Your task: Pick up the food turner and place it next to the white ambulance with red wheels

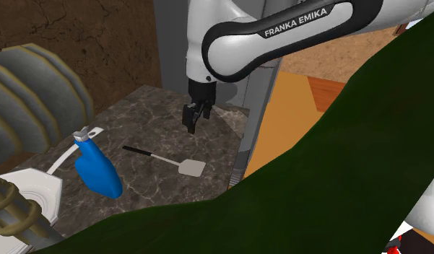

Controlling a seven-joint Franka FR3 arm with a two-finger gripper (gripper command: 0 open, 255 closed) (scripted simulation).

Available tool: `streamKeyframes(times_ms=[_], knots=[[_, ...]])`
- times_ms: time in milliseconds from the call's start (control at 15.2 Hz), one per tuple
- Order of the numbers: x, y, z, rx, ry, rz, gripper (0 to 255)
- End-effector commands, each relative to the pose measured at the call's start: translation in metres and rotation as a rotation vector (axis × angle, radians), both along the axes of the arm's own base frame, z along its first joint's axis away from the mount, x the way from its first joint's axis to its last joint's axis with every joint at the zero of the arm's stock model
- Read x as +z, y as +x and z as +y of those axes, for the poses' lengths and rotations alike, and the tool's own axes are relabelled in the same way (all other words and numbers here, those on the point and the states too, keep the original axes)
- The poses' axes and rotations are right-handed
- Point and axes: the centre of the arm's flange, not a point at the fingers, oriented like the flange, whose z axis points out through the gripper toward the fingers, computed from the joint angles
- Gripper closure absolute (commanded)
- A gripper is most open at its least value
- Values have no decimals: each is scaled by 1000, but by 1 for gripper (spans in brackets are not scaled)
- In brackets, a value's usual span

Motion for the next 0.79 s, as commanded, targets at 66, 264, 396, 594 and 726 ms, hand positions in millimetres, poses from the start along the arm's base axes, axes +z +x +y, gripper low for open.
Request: streamKeyframes(times_ms=[66,264,396,594,726], knots=[[-18,9,35,44,5,-6,0],[-34,17,69,87,9,-11,0],[-44,21,92,116,12,-14,0],[-58,26,122,153,15,-18,0],[-68,26,122,153,15,-18,0]])
